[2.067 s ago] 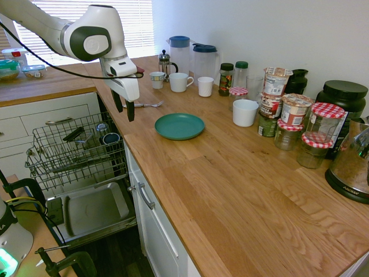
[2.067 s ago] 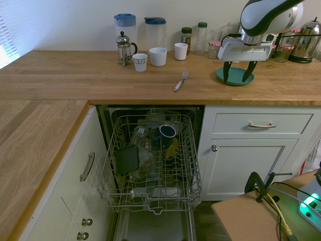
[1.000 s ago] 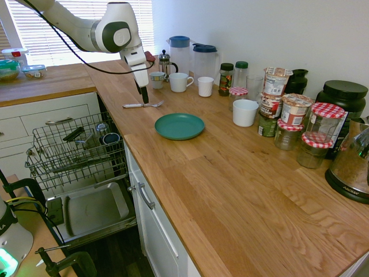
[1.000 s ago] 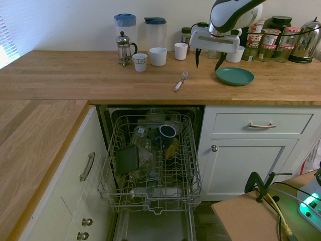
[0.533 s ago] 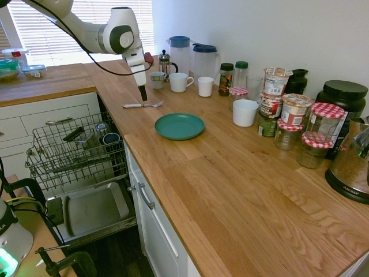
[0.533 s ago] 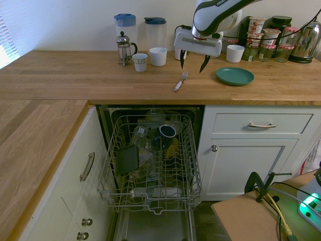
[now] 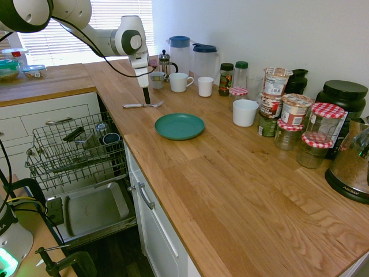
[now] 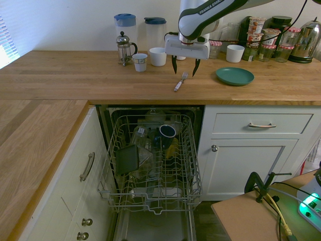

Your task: Put the fork in the dishwasher

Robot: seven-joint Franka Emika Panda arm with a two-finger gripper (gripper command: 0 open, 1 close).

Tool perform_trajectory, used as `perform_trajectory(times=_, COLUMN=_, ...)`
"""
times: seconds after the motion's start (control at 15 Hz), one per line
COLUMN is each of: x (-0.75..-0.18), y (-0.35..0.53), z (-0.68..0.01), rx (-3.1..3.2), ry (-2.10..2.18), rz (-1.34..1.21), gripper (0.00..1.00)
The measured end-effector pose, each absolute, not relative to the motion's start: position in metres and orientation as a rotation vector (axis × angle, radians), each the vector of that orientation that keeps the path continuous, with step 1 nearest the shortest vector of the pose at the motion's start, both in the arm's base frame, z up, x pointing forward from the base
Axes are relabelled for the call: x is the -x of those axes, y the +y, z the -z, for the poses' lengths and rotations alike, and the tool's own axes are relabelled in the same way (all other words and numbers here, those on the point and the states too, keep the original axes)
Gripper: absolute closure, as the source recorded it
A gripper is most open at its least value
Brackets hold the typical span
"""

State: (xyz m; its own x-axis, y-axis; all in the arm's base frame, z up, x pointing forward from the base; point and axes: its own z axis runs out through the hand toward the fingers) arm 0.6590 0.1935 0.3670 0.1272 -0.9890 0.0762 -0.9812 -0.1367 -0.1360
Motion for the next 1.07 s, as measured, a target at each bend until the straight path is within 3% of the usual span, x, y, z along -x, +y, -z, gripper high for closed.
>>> perform_trajectory(times=0.53, x=-0.661, y=0.211, z=-0.344, rx=2.366, ry=2.032, rz=0.183, gripper=0.00)
perform_trajectory(times=0.6, x=-0.661, y=0.212, z=-0.341, rx=2.370, ry=2.033, rz=0.179, gripper=1.00)
perform_trajectory(times=1.07, x=-0.662, y=0.216, z=-0.336, rx=2.361, ry=2.023, rz=0.181, gripper=1.00)
